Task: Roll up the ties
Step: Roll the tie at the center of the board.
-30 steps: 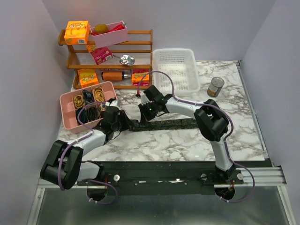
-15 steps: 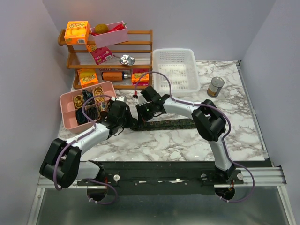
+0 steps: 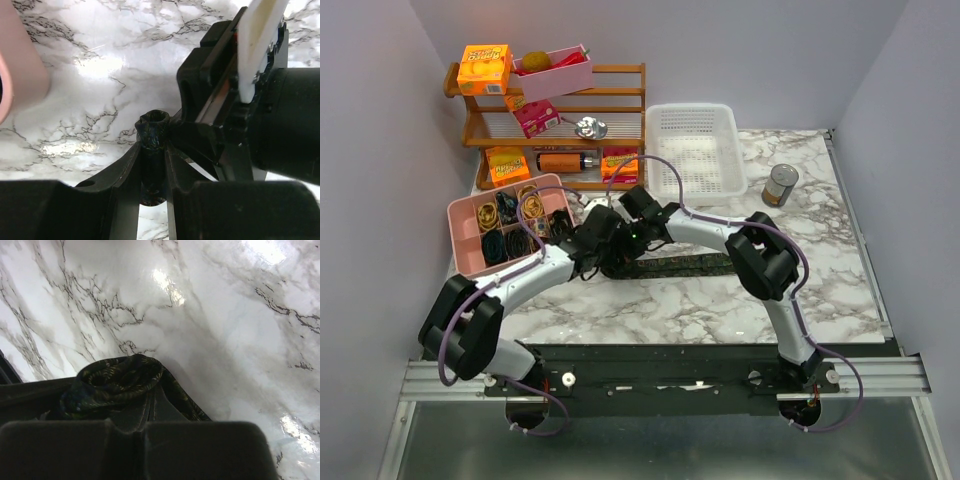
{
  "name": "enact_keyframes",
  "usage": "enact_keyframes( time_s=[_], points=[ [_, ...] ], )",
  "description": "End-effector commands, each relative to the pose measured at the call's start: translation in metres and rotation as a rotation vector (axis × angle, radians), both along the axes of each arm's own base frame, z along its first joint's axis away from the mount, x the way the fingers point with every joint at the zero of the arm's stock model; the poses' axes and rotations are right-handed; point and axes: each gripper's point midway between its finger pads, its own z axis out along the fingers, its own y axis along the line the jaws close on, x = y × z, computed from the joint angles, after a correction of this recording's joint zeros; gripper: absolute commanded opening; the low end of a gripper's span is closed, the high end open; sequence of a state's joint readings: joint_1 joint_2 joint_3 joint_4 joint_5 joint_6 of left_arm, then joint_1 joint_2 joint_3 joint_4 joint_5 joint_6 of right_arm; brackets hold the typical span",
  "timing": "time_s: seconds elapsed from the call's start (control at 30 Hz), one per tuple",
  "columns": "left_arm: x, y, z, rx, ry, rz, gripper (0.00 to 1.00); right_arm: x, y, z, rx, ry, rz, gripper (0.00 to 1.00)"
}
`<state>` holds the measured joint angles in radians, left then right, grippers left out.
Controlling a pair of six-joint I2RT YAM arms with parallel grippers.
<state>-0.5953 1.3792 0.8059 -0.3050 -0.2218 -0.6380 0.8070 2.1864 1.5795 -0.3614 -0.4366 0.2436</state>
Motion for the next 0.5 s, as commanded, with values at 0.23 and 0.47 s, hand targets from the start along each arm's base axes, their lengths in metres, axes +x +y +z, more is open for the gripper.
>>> enact_keyframes(
  time_s=[0.23, 0.47],
  points=[
    [-0.001, 0.008, -0.005, 0.263, 0.031, 0.029, 0.31, -0.010, 0.008, -0.002, 0.005, 0.039, 0.021, 0.01],
    [-0.002, 0.017, 0.000, 0.300, 0.022, 0.041, 0.32, -0.005, 0.001, 0.012, -0.006, -0.016, -0.008, 0.00]
  ],
)
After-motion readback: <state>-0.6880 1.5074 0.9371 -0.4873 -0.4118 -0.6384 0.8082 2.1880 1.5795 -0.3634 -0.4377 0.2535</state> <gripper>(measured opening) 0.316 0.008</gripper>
